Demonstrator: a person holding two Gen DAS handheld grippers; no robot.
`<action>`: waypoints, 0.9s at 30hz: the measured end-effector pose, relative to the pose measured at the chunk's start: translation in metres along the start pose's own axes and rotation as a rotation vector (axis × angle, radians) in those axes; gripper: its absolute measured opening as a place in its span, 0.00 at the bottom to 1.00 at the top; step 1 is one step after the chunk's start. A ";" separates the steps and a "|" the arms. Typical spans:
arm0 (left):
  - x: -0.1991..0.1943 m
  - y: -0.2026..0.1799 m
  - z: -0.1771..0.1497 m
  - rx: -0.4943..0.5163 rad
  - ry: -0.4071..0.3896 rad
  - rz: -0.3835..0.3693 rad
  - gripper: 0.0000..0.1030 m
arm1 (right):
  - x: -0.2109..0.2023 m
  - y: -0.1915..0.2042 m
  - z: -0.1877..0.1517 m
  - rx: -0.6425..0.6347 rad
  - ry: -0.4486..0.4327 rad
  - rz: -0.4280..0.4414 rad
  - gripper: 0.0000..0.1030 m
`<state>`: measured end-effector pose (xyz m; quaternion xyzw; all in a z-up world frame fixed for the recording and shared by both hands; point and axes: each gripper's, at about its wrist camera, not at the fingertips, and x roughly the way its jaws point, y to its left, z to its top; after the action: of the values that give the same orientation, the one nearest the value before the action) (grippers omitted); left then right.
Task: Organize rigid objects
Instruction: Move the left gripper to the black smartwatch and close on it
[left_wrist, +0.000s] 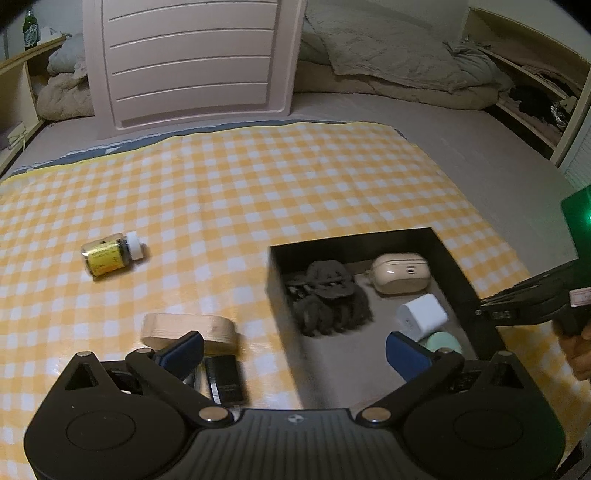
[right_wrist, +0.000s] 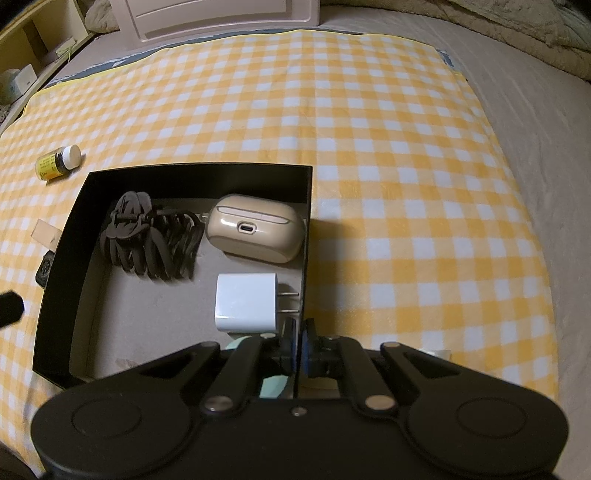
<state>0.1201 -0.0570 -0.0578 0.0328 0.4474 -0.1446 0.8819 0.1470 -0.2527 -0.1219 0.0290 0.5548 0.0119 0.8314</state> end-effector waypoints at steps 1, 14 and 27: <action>0.000 0.005 0.000 0.004 -0.002 0.003 1.00 | 0.000 0.000 0.000 -0.001 0.000 -0.001 0.03; 0.021 0.090 0.004 -0.101 0.071 0.048 0.85 | 0.001 0.000 0.000 -0.005 0.000 -0.005 0.03; 0.061 0.109 -0.013 -0.108 0.230 0.080 0.51 | 0.001 0.002 0.001 -0.006 0.000 -0.004 0.04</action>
<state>0.1747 0.0359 -0.1221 0.0193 0.5510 -0.0804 0.8304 0.1479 -0.2509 -0.1221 0.0254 0.5549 0.0116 0.8314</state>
